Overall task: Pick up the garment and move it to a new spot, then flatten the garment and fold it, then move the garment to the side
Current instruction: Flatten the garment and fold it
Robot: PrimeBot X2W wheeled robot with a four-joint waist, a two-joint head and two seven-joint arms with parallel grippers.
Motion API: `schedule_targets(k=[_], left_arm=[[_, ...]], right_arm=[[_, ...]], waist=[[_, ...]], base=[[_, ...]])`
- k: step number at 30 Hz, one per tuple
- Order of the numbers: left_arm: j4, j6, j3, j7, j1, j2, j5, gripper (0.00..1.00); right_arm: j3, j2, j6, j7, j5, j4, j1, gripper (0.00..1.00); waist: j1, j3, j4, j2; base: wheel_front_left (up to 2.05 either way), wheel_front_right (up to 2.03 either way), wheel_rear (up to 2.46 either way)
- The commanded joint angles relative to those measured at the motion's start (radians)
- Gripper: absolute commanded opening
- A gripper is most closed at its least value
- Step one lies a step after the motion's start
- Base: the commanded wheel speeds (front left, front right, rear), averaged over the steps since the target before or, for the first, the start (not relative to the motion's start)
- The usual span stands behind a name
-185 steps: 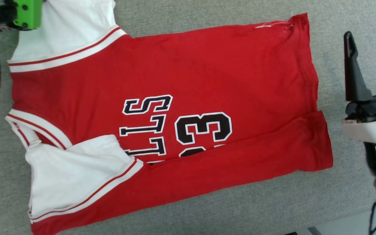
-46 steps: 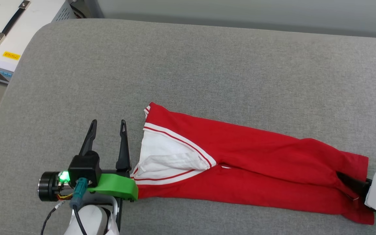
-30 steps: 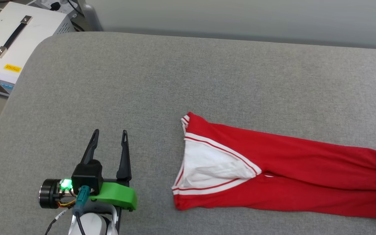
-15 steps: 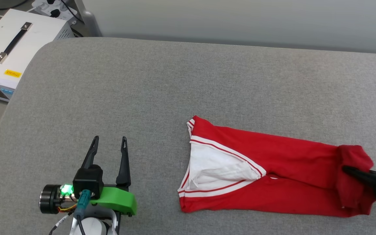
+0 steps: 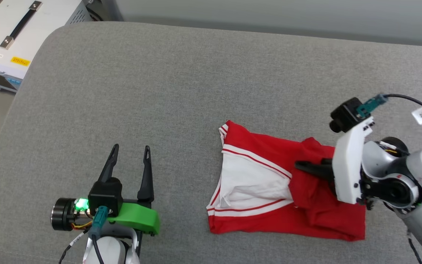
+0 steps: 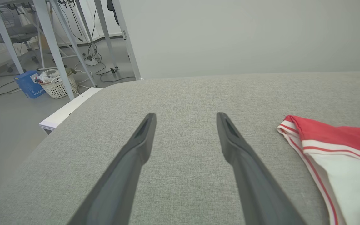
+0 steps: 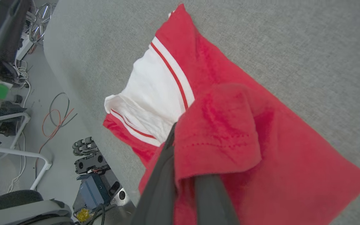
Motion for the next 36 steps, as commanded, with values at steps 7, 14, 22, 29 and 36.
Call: schedule_targets(k=[7, 14, 22, 29, 36], left_arm=[[0.003, -0.013, -0.002, -0.006, -0.056, -0.024, 0.021, 1.0], [0.005, -0.013, 0.002, -0.006, -0.078, -0.036, 0.025, 1.0], [0.019, -0.013, 0.017, -0.006, -0.065, -0.039, 0.033, 1.0], [0.013, -0.013, 0.039, -0.006, -0.032, -0.027, 0.038, 1.0], [-0.004, -0.014, 0.056, -0.006, -0.001, -0.021, 0.038, 1.0]], right_arm=[[0.1, 0.104, -0.001, -0.035, -0.055, 0.143, -0.121, 0.0], [0.192, 0.146, -0.001, -0.111, -0.079, 0.286, -0.143, 0.0], [0.25, 0.106, -0.001, -0.295, -0.081, 0.239, -0.164, 1.0], [0.179, 0.003, -0.001, -0.568, -0.147, 0.114, -0.13, 1.0], [-0.084, 0.03, -0.001, -0.882, -0.395, 0.163, -0.025, 1.0]], waist=[[0.0, 0.068, 0.044, -0.0001], [0.0, 0.103, 0.051, -0.0001], [0.0, 0.062, 0.028, -0.0001], [0.0, -0.004, -0.018, -0.0001], [0.0, -0.059, -0.079, -0.0001]], base=[[0.0, 0.0, 0.0], [0.0, 0.0, 0.0], [0.0, 0.0, 0.0], [0.0, 0.0, 0.0], [0.0, 0.0, 0.0]])
